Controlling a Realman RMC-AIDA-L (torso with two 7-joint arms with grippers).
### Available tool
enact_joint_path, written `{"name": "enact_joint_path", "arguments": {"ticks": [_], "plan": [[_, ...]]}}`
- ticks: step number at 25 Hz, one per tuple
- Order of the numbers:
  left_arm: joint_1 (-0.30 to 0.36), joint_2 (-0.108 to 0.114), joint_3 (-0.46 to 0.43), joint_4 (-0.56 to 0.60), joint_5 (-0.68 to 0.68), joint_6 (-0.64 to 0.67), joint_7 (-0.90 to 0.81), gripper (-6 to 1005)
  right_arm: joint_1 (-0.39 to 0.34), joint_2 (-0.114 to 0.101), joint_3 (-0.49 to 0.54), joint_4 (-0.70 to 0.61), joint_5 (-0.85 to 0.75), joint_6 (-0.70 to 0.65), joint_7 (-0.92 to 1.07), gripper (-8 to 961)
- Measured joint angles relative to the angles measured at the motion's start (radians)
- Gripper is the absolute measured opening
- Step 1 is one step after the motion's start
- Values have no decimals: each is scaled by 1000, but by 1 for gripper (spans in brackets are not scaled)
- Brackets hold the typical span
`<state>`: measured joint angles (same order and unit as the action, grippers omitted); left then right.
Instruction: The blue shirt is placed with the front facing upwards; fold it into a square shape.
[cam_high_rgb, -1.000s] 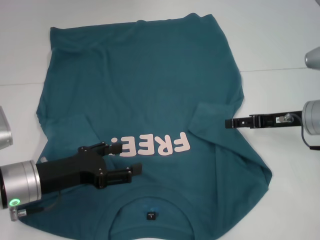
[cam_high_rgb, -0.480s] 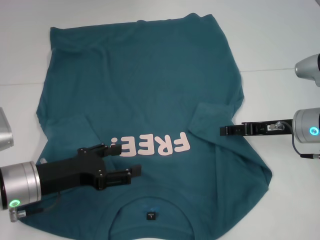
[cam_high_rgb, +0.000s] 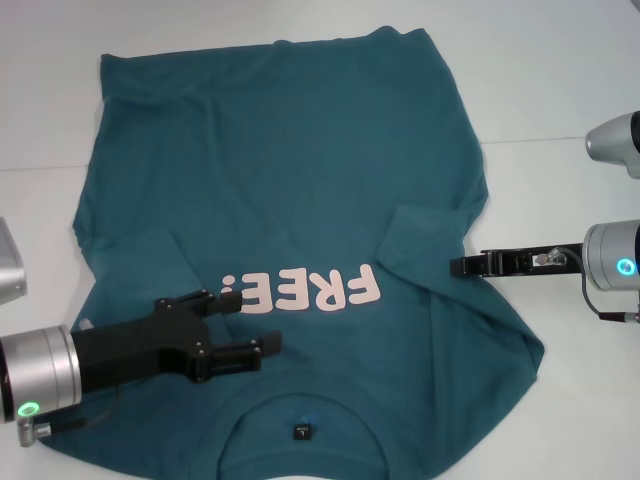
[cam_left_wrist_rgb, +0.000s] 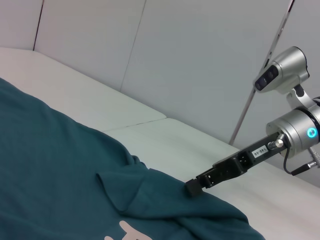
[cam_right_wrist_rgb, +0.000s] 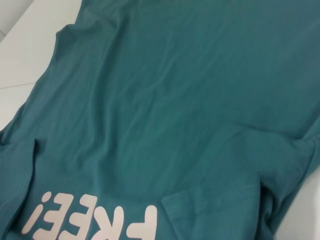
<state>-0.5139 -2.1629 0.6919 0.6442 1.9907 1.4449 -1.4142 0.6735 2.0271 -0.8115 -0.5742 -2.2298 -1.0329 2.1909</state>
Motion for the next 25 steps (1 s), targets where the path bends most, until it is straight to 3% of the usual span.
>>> {"name": "enact_joint_path", "arguments": {"ticks": [8, 18, 25], "plan": [[2, 0, 0, 0, -3, 0, 0, 870, -8, 2, 8, -7, 6, -29, -37, 76], [2, 0, -2, 0, -7, 0, 0, 868, -2, 6, 8, -9, 58, -132, -131, 10], [1, 0, -3, 0, -7, 1, 0, 866, 9, 10, 0, -23, 70, -191, -152, 53]]}}
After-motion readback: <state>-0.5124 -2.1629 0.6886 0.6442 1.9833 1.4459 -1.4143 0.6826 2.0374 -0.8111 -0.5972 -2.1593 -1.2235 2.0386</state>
